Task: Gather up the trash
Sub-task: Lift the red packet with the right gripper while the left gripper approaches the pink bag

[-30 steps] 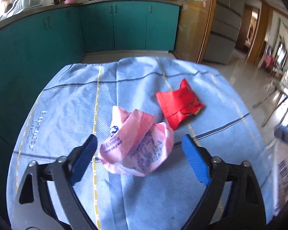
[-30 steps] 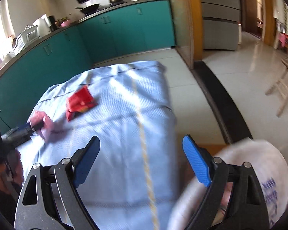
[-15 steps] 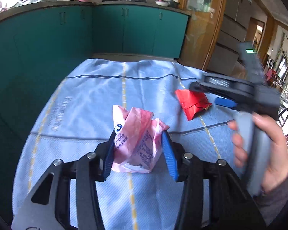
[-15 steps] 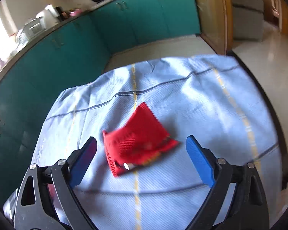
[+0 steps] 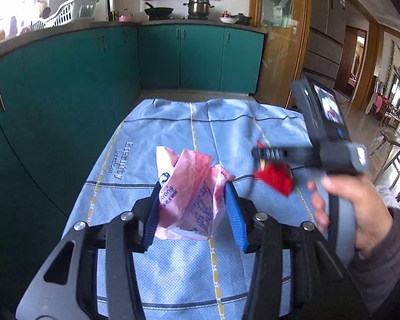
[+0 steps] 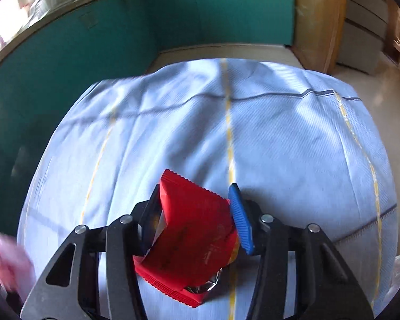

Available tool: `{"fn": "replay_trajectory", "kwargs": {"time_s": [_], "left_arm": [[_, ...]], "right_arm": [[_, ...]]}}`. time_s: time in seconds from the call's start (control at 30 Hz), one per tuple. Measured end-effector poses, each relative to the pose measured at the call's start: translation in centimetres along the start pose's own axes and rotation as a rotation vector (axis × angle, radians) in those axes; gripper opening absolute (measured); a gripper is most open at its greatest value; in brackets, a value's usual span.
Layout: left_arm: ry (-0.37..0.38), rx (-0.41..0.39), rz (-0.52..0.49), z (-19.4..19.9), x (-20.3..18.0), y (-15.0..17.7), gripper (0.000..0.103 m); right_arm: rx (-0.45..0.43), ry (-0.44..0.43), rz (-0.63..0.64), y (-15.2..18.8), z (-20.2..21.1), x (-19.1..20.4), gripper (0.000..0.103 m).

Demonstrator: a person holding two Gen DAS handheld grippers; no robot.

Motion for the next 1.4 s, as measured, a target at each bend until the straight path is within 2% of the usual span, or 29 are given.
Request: {"fn": "replay_trajectory", "kwargs": {"time_s": [0.23, 0.33, 0.43, 0.5, 0.57, 0.6, 0.67, 0.7, 0.77, 0.87, 1.0, 1.1, 1.27, 1.4], "left_arm": [[0.008, -0.008, -0.041, 2.2, -1.5, 0.7, 0.047], [0.026, 0.022, -0.053, 2.0, -2.2, 1.6, 0.047], [0.054, 0.087, -0.067, 1.6, -3.3, 3.7, 0.047], [0.064, 0.119, -0.075, 1.3, -3.8, 4.9, 0.047], [0.073, 0.139, -0.079, 1.1, -4.3, 5.9, 0.054], [0.081, 0.143, -0.079, 1.2, -4.4, 6.3, 0.055], [0.087, 0.137, -0.075, 1.4, -4.0, 6.8, 0.067], [0.082, 0.131, -0.072, 1.5, -3.7, 6.8, 0.069], [0.071, 0.126, -0.057, 1.6, -2.7, 6.9, 0.075], [0.091, 0.141, -0.019, 1.7, -1.8, 7.1, 0.085], [0.121, 0.18, -0.005, 1.2, -2.0, 7.7, 0.088], [0.122, 0.204, -0.037, 0.9, -2.8, 8.5, 0.088], [0.118, 0.199, -0.092, 1.3, -3.6, 9.2, 0.088], [0.125, 0.191, -0.099, 1.9, -3.4, 9.2, 0.088]], "right_arm": [[-0.042, -0.043, 0.22, 6.2, 5.9, 2.4, 0.05], [-0.053, -0.05, 0.271, 8.8, 8.0, 2.7, 0.05], [-0.046, -0.043, 0.3, 10.4, 8.9, 1.8, 0.05], [-0.039, -0.038, 0.293, 11.2, 9.1, 1.0, 0.05], [-0.039, -0.022, 0.249, 11.6, 9.3, -0.3, 0.055], [-0.043, -0.016, 0.217, 11.7, 9.6, -1.0, 0.068], [-0.065, -0.027, 0.119, 12.0, 10.3, -2.4, 0.086], [-0.08, -0.05, 0.052, 12.1, 10.8, -3.3, 0.088], [-0.089, -0.083, -0.035, 12.7, 11.6, -4.7, 0.088], [-0.1, -0.065, -0.089, 13.8, 12.7, -6.1, 0.089], [-0.08, -0.108, -0.124, 14.7, 13.0, -6.1, 0.091], [-0.057, -0.094, -0.091, 14.9, 12.2, -4.9, 0.091], [-0.012, -0.081, -0.039, 14.9, 11.1, -2.9, 0.091], [0.007, 0.0, 0.021, 14.6, 9.8, -1.8, 0.091]]}}
Point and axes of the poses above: each gripper's, at about its wrist camera, not at the fingertips, and z roughly against the way its jaws point, x to its left, y to its underside, the point moved 8 cm from there along -z, roughly the way its jaws point, and after that the axes turned 5 degrees about z, right-handed, at the moved point
